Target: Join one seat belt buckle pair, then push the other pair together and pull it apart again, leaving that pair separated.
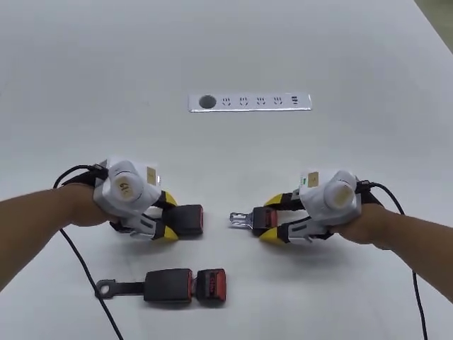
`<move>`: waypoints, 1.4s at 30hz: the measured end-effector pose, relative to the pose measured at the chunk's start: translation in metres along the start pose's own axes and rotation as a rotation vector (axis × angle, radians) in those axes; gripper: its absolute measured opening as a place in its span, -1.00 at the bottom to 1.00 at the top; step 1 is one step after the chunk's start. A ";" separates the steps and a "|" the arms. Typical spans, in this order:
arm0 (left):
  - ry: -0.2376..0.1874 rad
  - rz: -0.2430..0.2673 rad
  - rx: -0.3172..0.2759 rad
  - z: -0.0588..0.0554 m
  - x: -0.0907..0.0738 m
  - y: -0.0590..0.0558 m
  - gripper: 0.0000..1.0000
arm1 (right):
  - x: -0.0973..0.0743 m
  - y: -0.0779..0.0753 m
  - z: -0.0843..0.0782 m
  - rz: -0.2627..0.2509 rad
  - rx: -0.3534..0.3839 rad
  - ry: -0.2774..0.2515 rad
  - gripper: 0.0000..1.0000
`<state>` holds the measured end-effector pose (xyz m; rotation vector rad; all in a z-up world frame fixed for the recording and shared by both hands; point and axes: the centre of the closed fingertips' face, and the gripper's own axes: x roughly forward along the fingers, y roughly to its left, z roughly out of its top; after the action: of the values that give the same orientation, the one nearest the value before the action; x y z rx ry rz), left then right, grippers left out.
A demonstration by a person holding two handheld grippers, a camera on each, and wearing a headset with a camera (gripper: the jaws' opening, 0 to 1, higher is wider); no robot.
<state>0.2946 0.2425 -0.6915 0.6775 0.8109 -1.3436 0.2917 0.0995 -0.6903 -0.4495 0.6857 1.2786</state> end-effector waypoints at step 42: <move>0.056 -0.031 0.032 -0.002 0.002 0.002 -0.34 | 0.054 0.015 0.042 0.040 -0.013 -0.065 -0.33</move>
<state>0.2960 0.2435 -0.6942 0.7334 0.8491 -1.3735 0.2929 0.1692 -0.6962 -0.4050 0.6349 1.3307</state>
